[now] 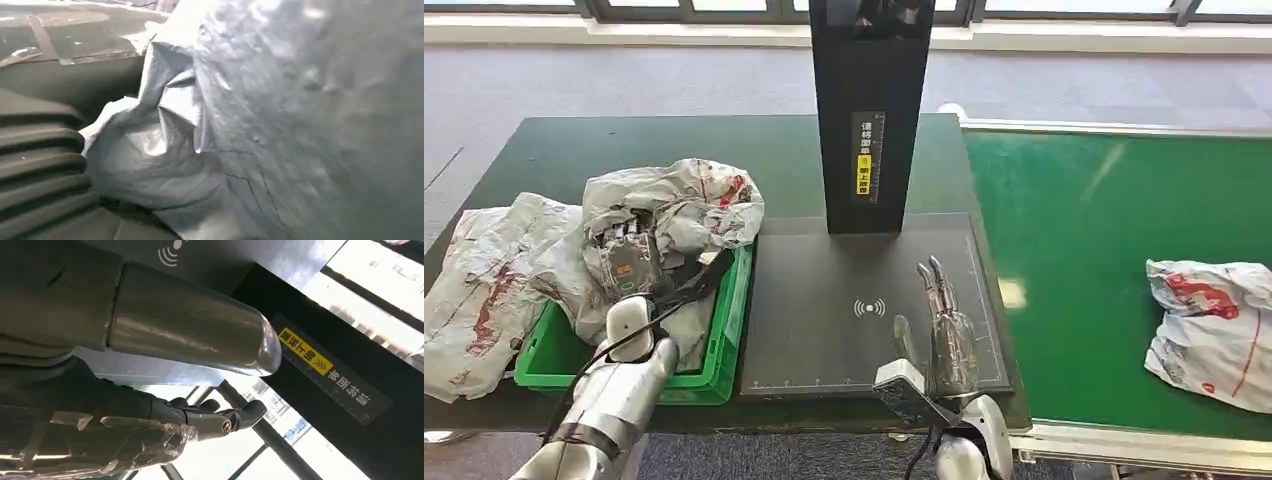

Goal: Moved the parcel from conveyor to table for the left to box.

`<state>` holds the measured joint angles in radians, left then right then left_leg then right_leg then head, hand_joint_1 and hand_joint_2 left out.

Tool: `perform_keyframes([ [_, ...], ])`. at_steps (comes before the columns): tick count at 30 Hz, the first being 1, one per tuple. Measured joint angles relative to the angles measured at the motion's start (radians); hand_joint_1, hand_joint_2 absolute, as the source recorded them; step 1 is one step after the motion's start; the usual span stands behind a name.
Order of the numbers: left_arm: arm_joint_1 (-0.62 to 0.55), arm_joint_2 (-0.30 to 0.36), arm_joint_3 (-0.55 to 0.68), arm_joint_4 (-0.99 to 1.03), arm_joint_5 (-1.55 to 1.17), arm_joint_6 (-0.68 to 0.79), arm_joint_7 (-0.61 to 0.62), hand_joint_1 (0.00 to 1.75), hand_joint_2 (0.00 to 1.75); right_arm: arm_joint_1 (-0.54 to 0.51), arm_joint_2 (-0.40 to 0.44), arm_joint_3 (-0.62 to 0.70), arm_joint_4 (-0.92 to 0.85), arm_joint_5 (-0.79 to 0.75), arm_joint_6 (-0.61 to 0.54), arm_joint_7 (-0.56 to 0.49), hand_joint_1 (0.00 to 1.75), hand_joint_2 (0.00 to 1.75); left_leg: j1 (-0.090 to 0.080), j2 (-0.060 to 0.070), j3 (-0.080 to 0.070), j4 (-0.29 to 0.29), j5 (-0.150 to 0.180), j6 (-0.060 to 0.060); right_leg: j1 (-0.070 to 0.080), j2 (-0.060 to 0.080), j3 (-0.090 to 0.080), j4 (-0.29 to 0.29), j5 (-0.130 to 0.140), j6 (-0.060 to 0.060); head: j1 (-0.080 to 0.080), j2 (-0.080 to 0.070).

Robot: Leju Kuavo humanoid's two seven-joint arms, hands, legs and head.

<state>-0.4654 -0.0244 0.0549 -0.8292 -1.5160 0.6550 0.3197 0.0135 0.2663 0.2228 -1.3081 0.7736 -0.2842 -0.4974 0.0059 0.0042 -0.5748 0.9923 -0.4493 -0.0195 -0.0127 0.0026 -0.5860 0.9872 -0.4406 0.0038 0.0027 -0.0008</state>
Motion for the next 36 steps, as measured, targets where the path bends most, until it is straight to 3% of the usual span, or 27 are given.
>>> perform_keyframes([
  [5,0.029,-0.007,0.01,-0.056,0.0,0.0,-0.003,0.0,0.0,0.002,0.0,0.0,0.0,0.0,0.0,-0.001,0.0,0.0,0.0,0.001,0.0,0.0,0.0,0.0,0.0,0.0,0.0,0.0,0.0,0.0,0.0,0.0],
  [6,0.032,-0.009,0.013,-0.063,0.0,-0.007,-0.007,0.0,0.0,0.002,0.0,0.0,-0.001,0.0,0.0,-0.001,0.0,1.75,0.0,0.001,0.0,0.0,0.0,0.0,0.0,0.0,0.0,0.0,0.0,0.0,0.0,0.0],
  [13,0.051,-0.03,0.032,-0.101,0.0,-0.174,-0.024,0.0,0.0,0.003,-0.001,-0.001,-0.002,-0.021,0.007,-0.015,0.0,1.75,0.0,0.001,0.0,0.0,0.0,0.0,0.0,0.0,0.0,0.0,0.0,0.0,0.0,0.0],
  [17,0.092,-0.045,0.055,-0.18,0.0,-0.091,-0.003,0.0,0.0,0.006,-0.001,-0.003,-0.005,-0.027,0.013,-0.018,0.0,1.75,0.0,0.001,0.001,0.0,-0.001,0.0,0.0,0.001,0.001,0.0,-0.001,0.0,0.0,0.0],
  [21,0.161,-0.006,0.008,-0.277,0.0,0.022,0.197,0.0,0.0,0.006,0.0,-0.003,-0.006,-0.027,0.015,-0.019,0.0,1.75,0.0,0.002,0.002,0.0,-0.002,0.0,0.0,0.002,0.001,0.0,-0.002,-0.001,0.0,0.0],
  [23,0.187,0.014,-0.017,-0.302,0.0,0.036,0.224,0.0,0.0,0.006,0.0,-0.003,-0.006,-0.027,0.015,-0.019,0.0,1.75,0.0,0.001,0.002,0.0,-0.002,0.0,0.002,0.001,0.001,0.0,-0.002,-0.001,0.0,0.0],
  [33,0.275,0.033,-0.03,-0.493,0.0,0.039,0.175,0.0,0.0,0.006,0.0,-0.003,-0.005,-0.028,0.016,-0.019,0.0,1.75,0.001,0.001,0.001,0.0,-0.001,-0.001,0.003,0.001,0.001,0.0,-0.002,-0.002,0.0,0.0],
  [36,0.3,0.009,0.003,-0.573,0.0,0.039,0.059,0.0,0.0,0.005,0.0,-0.003,-0.005,-0.029,0.015,-0.019,0.0,1.75,0.001,0.001,0.001,0.0,-0.001,-0.001,0.003,0.001,0.001,0.0,-0.002,-0.002,0.0,0.0],
])
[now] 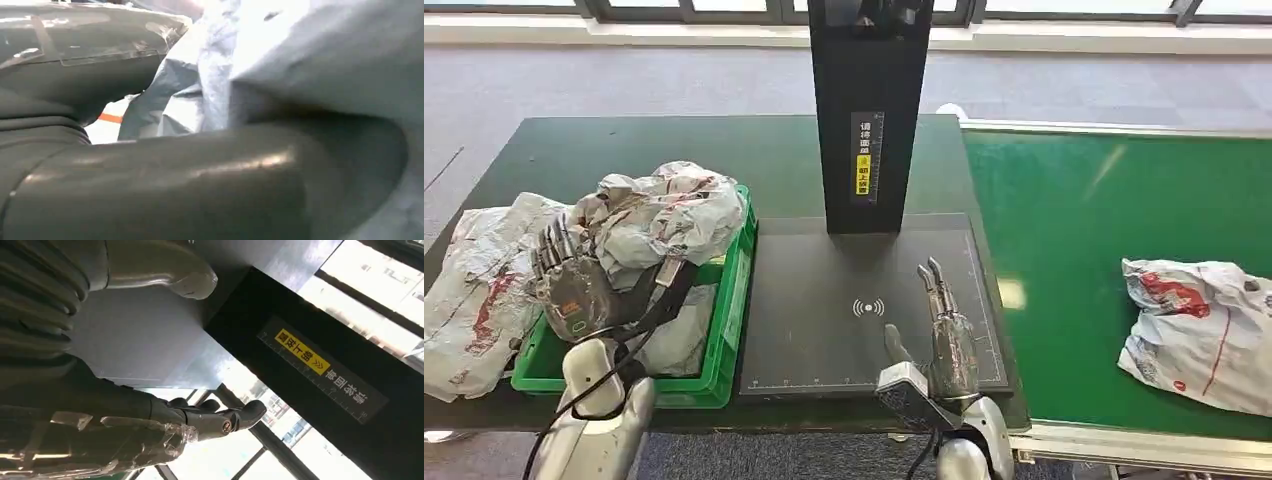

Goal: Moved the parcel from conveyor to table for the left to box.

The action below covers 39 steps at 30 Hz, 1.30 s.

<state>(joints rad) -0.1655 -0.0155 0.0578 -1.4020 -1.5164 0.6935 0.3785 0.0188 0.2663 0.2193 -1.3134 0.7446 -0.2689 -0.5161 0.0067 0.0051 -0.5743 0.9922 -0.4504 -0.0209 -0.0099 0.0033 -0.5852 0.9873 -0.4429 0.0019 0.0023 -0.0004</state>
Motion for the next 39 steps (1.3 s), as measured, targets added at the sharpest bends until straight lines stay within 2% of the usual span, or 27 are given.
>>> perform_keyframes([
  [3,0.003,-0.039,0.056,-0.07,0.0,0.0,-0.117,0.0,0.0,-0.001,0.0,0.0,0.0,-0.001,-0.001,0.0,0.0,1.75,0.0,-0.001,0.0,0.0,0.0,0.0,0.0,-0.001,0.0,0.0,0.0,0.0,0.0,0.0],
  [5,0.003,-0.053,0.089,-0.094,0.0,0.0,-0.152,0.0,0.0,-0.002,0.0,0.0,0.001,-0.003,-0.003,0.0,0.0,1.75,0.0,-0.002,0.0,0.0,0.0,0.0,0.0,-0.001,0.0,0.0,0.0,0.0,0.0,0.0],
  [15,0.005,-0.051,0.143,-0.094,0.0,0.0,-0.126,0.0,0.0,-0.005,0.0,0.0,0.006,-0.009,-0.008,0.0,0.0,1.75,0.0,-0.002,0.0,0.0,0.0,0.0,0.0,-0.002,0.0,0.0,0.0,0.0,0.0,0.0],
  [18,0.005,-0.039,0.143,-0.091,0.0,0.0,-0.078,0.0,0.0,-0.005,0.0,0.0,0.006,-0.009,-0.008,0.0,0.0,1.75,0.0,-0.002,0.0,0.0,0.0,0.0,0.0,-0.001,0.0,0.0,0.0,0.0,0.0,0.0],
  [20,0.005,-0.012,0.138,-0.091,0.0,0.0,-0.014,0.0,0.0,-0.006,0.0,0.001,0.006,-0.009,-0.008,0.0,0.0,1.75,0.0,-0.002,0.0,0.0,0.0,0.0,0.0,-0.001,0.0,0.0,0.0,0.0,0.001,0.0],
  [24,-0.019,0.125,0.026,-0.053,0.0,0.0,0.274,0.0,0.0,-0.013,0.0,0.005,0.015,-0.009,-0.008,0.001,0.0,1.75,0.001,-0.002,0.0,0.0,0.001,-0.002,0.002,-0.002,-0.001,0.0,0.0,0.0,0.0,0.0],
  [26,-0.031,0.174,-0.03,-0.036,0.0,0.0,0.3,0.0,0.0,-0.018,0.0,0.008,0.019,-0.009,-0.008,0.002,0.0,1.75,0.001,-0.003,0.0,0.0,0.001,-0.002,0.002,-0.003,0.0,0.0,0.0,-0.001,0.0,0.0],
  [30,-0.09,0.233,-0.11,0.064,0.0,0.0,0.31,0.0,0.0,-0.02,0.0,0.009,0.026,-0.009,-0.009,0.007,0.0,1.75,0.003,-0.003,-0.001,0.0,0.002,-0.002,0.002,-0.003,0.0,0.0,0.001,-0.002,0.001,0.0],
  [36,-0.335,0.364,-0.183,0.317,0.0,0.0,0.312,0.0,0.0,-0.044,0.001,0.014,0.048,-0.012,-0.001,0.005,0.0,1.75,0.004,-0.002,-0.001,0.0,0.005,-0.005,0.005,-0.002,-0.002,0.0,0.005,-0.006,0.0,0.0],
  [39,-0.434,0.413,-0.205,0.38,0.0,0.0,0.314,0.0,0.0,-0.057,0.003,0.014,0.064,-0.019,-0.001,-0.001,0.0,1.75,0.004,-0.001,-0.001,0.0,0.005,-0.006,0.005,-0.001,-0.002,0.001,0.005,-0.006,0.0,0.0],
])
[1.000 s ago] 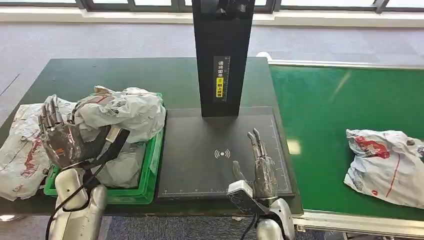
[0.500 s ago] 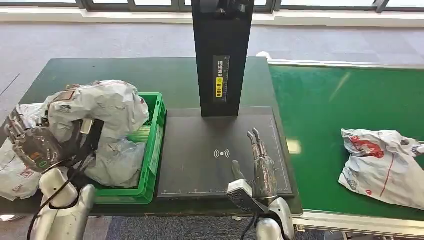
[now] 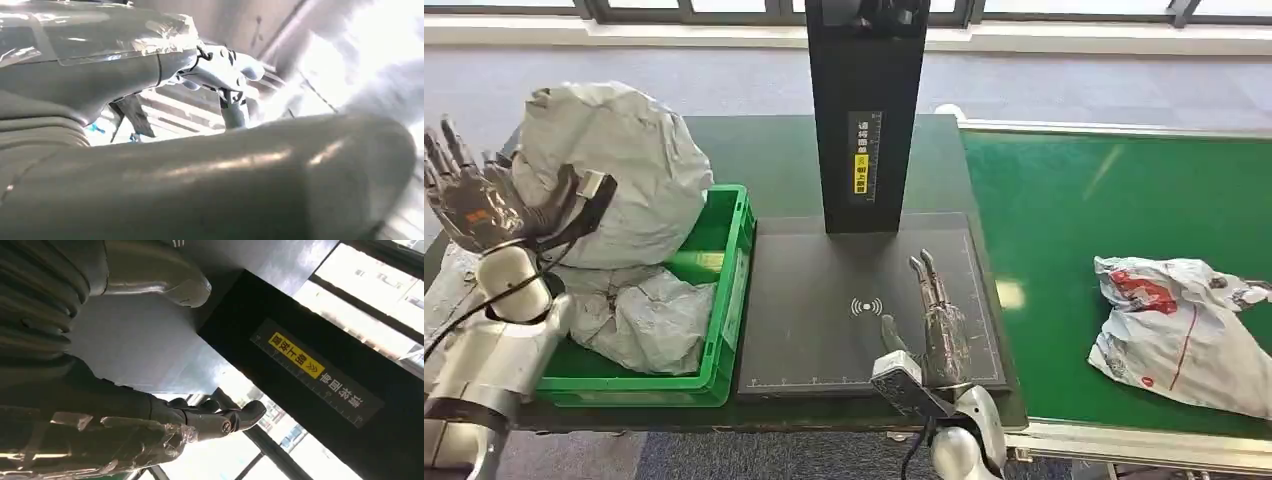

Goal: Moved the parcel from conveyor to table for the left to box.

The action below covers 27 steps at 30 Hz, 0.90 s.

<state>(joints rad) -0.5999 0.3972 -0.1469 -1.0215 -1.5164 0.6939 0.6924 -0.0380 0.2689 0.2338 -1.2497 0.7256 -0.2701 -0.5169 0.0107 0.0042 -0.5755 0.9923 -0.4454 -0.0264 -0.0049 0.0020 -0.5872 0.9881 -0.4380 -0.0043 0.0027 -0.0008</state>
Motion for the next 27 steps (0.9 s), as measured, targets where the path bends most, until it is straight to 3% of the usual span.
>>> perform_keyframes([
  [5,-0.057,0.029,-0.019,0.048,0.0,0.0,0.002,0.0,0.0,-0.006,0.002,0.0,0.015,-0.001,-0.002,-0.001,0.0,1.75,0.0,0.0,0.0,0.0,0.0,0.0,0.0,0.0,0.0,0.0,0.0,0.0,0.0,0.0],
  [27,-0.026,0.014,-0.037,-0.049,0.0,0.0,0.002,0.0,0.0,-0.006,0.002,0.0,0.02,0.002,-0.01,-0.002,0.0,1.75,0.0,0.0,-0.001,0.0,0.0,0.0,0.0,0.001,-0.001,0.0,0.0,0.0,0.0,0.0],
])
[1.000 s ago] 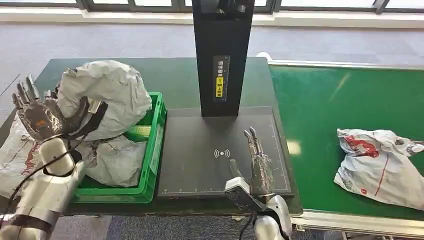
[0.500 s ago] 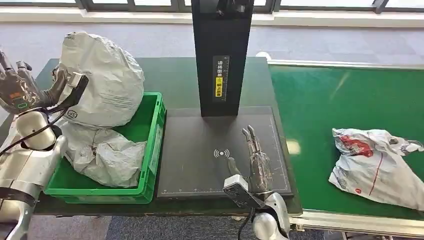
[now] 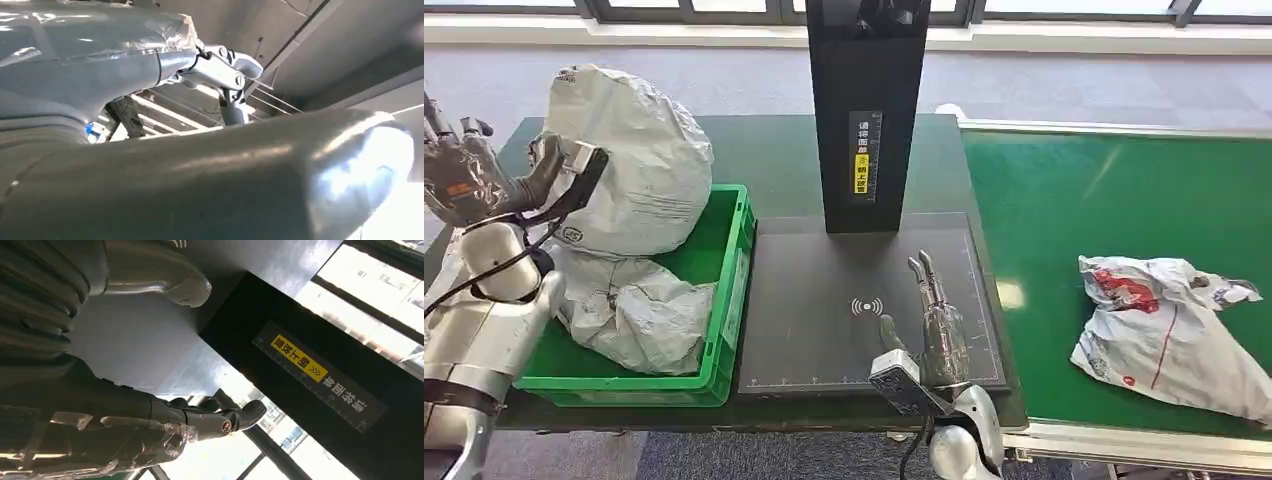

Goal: Moved the parcel from conveyor to table for the left to box.

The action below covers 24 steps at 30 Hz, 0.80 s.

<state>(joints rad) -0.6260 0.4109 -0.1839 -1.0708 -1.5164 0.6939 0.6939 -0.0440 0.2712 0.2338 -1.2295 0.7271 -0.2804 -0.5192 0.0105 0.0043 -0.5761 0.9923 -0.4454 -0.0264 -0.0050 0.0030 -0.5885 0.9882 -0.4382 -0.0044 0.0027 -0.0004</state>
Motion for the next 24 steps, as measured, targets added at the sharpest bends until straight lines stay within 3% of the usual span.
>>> perform_keyframes([
  [6,0.035,-0.018,-0.015,-0.033,0.0,0.0,0.0,0.0,0.0,0.001,0.0,0.0,0.0,0.001,-0.001,0.0,0.0,1.75,0.0,0.0,0.0,0.0,0.0,0.0,0.0,0.0,0.0,0.0,0.0,0.0,0.0,0.0],
  [10,0.12,-0.049,-0.01,-0.18,0.0,0.0,-0.056,0.0,0.0,0.004,0.0,-0.001,0.0,0.002,-0.005,-0.002,0.0,1.75,-0.001,0.001,0.0,0.0,-0.001,0.0,-0.001,0.001,-0.001,0.0,0.0,0.0,0.0,0.0],
  [11,0.145,-0.077,0.005,-0.238,0.012,0.0,-0.121,0.0,0.0,0.004,0.0,-0.002,0.0,0.002,-0.007,-0.003,0.0,1.75,-0.001,0.001,0.0,0.001,-0.001,0.0,-0.001,0.001,-0.001,-0.001,0.0,0.0,0.0,0.0],
  [13,0.181,-0.221,0.096,-0.38,0.124,0.0,-0.401,0.0,0.0,0.004,0.0,-0.002,0.0,0.002,-0.01,-0.004,0.0,1.75,-0.001,-0.003,-0.006,0.002,0.0,0.001,0.0,-0.002,-0.002,-0.001,0.0,0.0,0.0,0.0],
  [15,0.205,-0.383,0.271,-0.496,0.413,0.003,-0.882,0.0,0.0,0.003,0.0,-0.002,0.0,0.0,-0.012,-0.005,0.0,1.75,0.001,-0.002,-0.007,0.002,-0.001,0.003,-0.002,-0.003,-0.001,-0.001,0.0,0.001,0.003,0.0],
  [17,0.235,-0.476,0.43,-0.574,0.672,0.006,-1.372,0.0,0.0,0.005,0.0,-0.003,0.0,0.0,-0.013,-0.008,0.0,1.75,-0.002,0.013,-0.003,0.002,-0.006,0.003,-0.005,0.012,-0.002,-0.001,0.001,0.003,0.0,0.0],
  [18,0.249,-0.517,0.485,-0.606,0.733,0.007,-1.482,0.0,0.0,0.008,0.0,-0.006,0.0,-0.003,-0.017,-0.007,0.0,1.75,-0.004,0.015,0.001,0.002,-0.007,0.003,-0.006,0.014,-0.002,-0.001,0.001,0.003,0.001,0.0],
  [20,0.272,-0.583,0.545,-0.654,0.773,0.007,-1.473,0.0,0.0,0.009,0.0,-0.008,0.0,-0.002,-0.019,-0.008,0.0,1.75,-0.003,0.011,0.001,0.002,-0.006,0.003,-0.005,0.01,-0.001,-0.001,0.0,0.003,0.001,0.0],
  [24,0.367,-0.661,0.521,-0.666,0.923,-0.009,-1.369,0.0,0.0,0.022,0.0,-0.011,-0.018,-0.001,-0.03,-0.006,0.0,1.75,-0.003,0.005,0.001,0.001,-0.006,0.003,-0.003,0.003,0.001,-0.001,-0.003,0.005,0.002,0.0],
])
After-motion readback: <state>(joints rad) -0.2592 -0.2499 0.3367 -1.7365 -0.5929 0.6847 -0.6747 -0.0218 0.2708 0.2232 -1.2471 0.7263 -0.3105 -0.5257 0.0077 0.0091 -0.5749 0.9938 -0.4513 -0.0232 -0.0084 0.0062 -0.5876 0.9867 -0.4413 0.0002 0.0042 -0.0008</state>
